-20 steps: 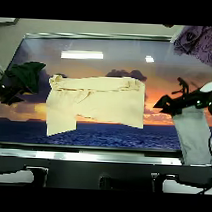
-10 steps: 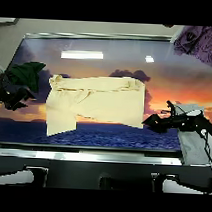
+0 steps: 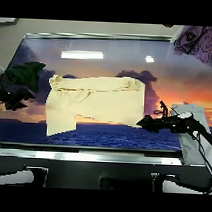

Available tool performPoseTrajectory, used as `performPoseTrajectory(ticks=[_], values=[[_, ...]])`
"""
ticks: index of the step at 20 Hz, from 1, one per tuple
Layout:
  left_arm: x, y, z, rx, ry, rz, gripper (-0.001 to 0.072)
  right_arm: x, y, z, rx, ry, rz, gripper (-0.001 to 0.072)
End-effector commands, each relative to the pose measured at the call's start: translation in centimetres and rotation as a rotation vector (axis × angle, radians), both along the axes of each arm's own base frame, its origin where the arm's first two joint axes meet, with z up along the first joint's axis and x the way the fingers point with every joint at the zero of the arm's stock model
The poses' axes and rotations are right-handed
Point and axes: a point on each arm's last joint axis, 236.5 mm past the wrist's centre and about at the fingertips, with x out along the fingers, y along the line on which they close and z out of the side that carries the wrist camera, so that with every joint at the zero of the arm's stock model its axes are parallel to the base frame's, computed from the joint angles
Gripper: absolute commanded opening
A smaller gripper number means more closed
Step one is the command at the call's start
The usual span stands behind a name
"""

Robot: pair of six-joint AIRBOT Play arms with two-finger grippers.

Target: Fold the clothes and pants, and hang the long-sleeved shirts on hangers.

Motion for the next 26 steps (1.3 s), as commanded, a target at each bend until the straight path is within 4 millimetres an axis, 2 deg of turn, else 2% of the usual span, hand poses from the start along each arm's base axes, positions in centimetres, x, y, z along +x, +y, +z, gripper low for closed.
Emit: performPoseTrajectory(ticks=[1, 4, 6, 11, 15, 22, 26], values=[[-0.8, 0.3, -0.5, -0.016, 0.028, 0.024, 0.0683, 0.9, 1.0, 0.4, 0.013, -0.019, -0.025, 0.003], [-0.8, 1.3, -2.3, -0.026, -0.036, 0.019, 0.0683, 1.4, 0.8, 1.2, 0.0, -0.046, -0.043, 0.0029], [0.1, 1.1, -3.2, -0.082, -0.123, 0.054, 0.0683, 1.6, 0.8, 2.1, 0.0, -0.064, -0.048, 0.0029], [1.7, -1.3, -6.0, -0.202, -0.191, 0.006, 0.0683, 1.1, 1.3, 3.4, 0.023, -0.074, -0.023, 0.0029], [3.8, -1.1, -6.1, -0.2, -0.286, 0.007, 0.0683, 0.6, 1.6, 3.8, 0.042, -0.05, -0.021, 0.0029], [4.5, -1.1, -7.3, -0.219, -0.279, -0.003, 0.0681, 0.8, 1.5, 3.7, 0.038, -0.041, -0.044, 0.0029], [5.2, -2.5, -7.5, -0.243, -0.269, -0.049, 0.068, 0.9, 1.4, 3.6, 0.037, -0.039, -0.048, 0.0029]])
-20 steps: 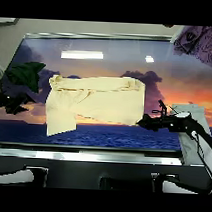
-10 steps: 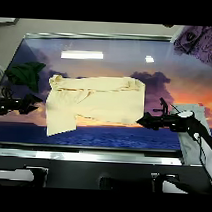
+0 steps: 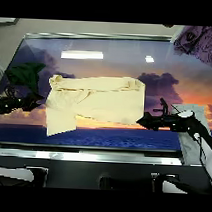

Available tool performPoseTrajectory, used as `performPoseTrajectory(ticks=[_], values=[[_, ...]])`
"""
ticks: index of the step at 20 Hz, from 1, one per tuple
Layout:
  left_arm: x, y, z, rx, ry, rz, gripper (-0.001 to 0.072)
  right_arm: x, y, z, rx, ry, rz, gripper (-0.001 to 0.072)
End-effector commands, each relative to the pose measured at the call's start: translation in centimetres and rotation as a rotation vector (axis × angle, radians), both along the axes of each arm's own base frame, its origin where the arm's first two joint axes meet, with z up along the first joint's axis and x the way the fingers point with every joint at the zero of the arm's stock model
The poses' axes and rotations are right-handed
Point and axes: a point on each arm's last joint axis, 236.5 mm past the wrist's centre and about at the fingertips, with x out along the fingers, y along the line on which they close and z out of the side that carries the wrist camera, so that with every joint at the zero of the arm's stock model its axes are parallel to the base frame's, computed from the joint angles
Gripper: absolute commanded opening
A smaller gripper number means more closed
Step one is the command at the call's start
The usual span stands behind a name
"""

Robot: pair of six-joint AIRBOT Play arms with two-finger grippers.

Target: Fold the clothes and pants, and hang the long-sleeved shirts on hangers.

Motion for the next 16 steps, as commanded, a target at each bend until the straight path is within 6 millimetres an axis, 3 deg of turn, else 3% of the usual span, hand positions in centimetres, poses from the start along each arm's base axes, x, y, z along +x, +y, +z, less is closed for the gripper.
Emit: performPoseTrajectory(ticks=[1, 4, 6, 9, 10, 11, 13, 16], values=[[0.5, -1.3, -0.4, -0.007, 0.004, -0.046, 0.068, 0.1, 0.0, 0.0, -0.002, -0.002, -0.005, 0.0029], [0.6, -2.9, -0.7, -0.024, 0.017, -0.087, 0.0668, 0.2, -0.1, 0.0, -0.003, 0.004, -0.017, 0.0029], [0.1, -3.9, -1.1, -0.049, 0.039, -0.113, 0.0591, 0.2, -0.1, 0.0, -0.003, 0.005, -0.017, 0.0029], [-0.6, -4.9, -1.6, -0.084, 0.067, -0.143, 0.029, 0.2, -0.1, 0.0, -0.002, 0.01, -0.023, 0.0029], [-0.6, -5.0, -1.5, -0.091, 0.067, -0.145, 0.013, 0.2, -0.1, 0.0, 0.0, 0.012, -0.025, 0.0029], [-0.5, -5.1, -1.2, -0.1, 0.062, -0.147, 0.0015, 0.3, -0.1, 0.2, -0.001, 0.01, -0.028, 0.0029], [0.2, -5.2, 0.0, -0.107, 0.038, -0.162, 0.0015, 0.7, -0.2, 1.0, -0.008, -0.021, -0.035, 0.0028], [2.3, -5.0, 3.6, -0.103, -0.014, -0.174, 0.0013, 3.2, -0.7, 4.3, -0.024, -0.117, -0.046, 0.0026]])
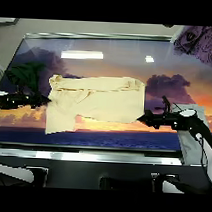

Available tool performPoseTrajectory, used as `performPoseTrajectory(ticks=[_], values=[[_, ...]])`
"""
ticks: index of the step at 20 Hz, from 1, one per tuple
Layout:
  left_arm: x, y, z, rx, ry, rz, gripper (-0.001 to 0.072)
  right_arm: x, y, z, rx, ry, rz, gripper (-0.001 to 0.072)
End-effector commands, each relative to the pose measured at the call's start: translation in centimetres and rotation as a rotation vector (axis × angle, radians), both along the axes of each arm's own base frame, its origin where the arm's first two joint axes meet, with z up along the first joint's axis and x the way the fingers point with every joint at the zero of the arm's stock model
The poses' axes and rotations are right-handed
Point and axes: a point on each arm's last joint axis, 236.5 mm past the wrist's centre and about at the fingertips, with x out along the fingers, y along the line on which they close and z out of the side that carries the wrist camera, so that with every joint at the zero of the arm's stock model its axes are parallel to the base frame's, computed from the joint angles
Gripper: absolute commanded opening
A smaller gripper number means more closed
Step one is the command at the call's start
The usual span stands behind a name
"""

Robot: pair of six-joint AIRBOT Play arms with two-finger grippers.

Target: Fold the clothes and pants, and hang the long-sleeved shirts on hangers.

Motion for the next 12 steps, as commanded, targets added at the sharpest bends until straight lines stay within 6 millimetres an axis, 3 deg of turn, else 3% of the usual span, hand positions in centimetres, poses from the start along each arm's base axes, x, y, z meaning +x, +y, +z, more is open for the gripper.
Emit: performPoseTrajectory(ticks=[1, 3, 6, 9, 12], values=[[2.3, -0.2, 4.5, -0.01, -0.06, -0.011, 0.0013, 2.9, -0.4, 3.8, -0.013, -0.102, -0.01, 0.0026], [4.6, -0.2, 9.6, 0.03, -0.16, -0.01, 0.0012, 5.3, -0.7, 6.9, -0.073, -0.176, 0.006, 0.0026], [7.2, 0.0, 20.1, 0.167, -0.359, -0.005, 0.0012, 9.5, -1.6, 13.9, -0.223, -0.342, 0.026, 0.0027], [6.7, 0.7, 32.2, 0.339, -0.575, 0.053, 0.0012, 13.0, -2.9, 25.8, -0.286, -0.596, -0.035, 0.0027], [2.2, 2.0, 44.8, 0.508, -0.803, 0.202, 0.0012, 11.5, -3.3, 37.6, -0.366, -0.846, -0.028, 0.0027]])
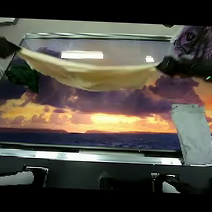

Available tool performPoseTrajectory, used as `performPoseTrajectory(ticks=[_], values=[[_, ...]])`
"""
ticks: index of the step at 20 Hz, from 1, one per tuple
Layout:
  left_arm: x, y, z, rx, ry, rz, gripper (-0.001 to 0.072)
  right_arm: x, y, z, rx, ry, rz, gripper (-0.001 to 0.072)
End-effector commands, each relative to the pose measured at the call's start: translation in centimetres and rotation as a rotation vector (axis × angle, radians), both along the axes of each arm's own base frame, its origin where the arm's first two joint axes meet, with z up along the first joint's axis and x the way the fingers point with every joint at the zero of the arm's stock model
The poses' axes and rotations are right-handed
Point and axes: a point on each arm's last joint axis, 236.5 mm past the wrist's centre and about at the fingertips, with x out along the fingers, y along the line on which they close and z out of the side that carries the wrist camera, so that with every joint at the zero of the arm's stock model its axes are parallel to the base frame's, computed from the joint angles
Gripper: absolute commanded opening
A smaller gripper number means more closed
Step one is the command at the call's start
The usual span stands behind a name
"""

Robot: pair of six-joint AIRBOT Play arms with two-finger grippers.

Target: Fold the clothes and pants, and hang the long-sleeved shirts on hangers.

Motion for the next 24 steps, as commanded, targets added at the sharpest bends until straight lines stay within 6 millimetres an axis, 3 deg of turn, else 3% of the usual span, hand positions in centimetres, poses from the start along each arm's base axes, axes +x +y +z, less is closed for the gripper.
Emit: performPoseTrajectory(ticks=[1, 4, 7, 10, 12, 13, 16, 19, 22, 24], values=[[-6.1, 1.7, 14.7, 0.153, -0.291, 0.203, 0.0012, -2.7, -1.2, 13.5, -0.116, -0.276, -0.032, 0.0027], [-13.6, 1.6, 21.1, 0.237, -0.428, 0.311, 0.0012, -9.1, -2.1, 21.3, -0.178, -0.44, -0.096, 0.0027], [-20.9, 0.8, 24.3, 0.282, -0.5, 0.384, 0.0012, -16.6, -2.6, 26.3, -0.182, -0.572, -0.168, 0.0027], [-26.4, 1.1, 26.7, 0.312, -0.576, 0.483, 0.0013, -22.0, -3.6, 29.2, -0.16, -0.658, -0.257, 0.0026], [-28.3, 1.2, 27.3, 0.323, -0.596, 0.518, 0.0012, -23.6, -4.5, 29.7, -0.138, -0.664, -0.316, 0.0026], [-28.4, 1.2, 26.8, 0.324, -0.576, 0.514, 0.0012, -23.6, -4.9, 29.4, -0.132, -0.645, -0.339, 0.0026], [-25.7, 1.4, 23.5, 0.32, -0.468, 0.47, 0.0013, -20.7, -5.8, 26.0, -0.143, -0.499, -0.363, 0.0026], [-20.4, 1.5, 18.3, 0.302, -0.322, 0.374, 0.0013, -14.8, -6.9, 19.0, -0.19, -0.222, -0.353, 0.0026], [-13.9, 1.2, 9.9, 0.239, -0.109, 0.256, 0.0012, -8.3, -7.3, 10.3, -0.254, 0.052, -0.282, 0.0027], [-9.4, 0.5, 2.4, 0.241, 0.052, 0.164, 0.0013, -3.9, -7.6, 3.8, -0.273, 0.207, -0.246, 0.0027]])
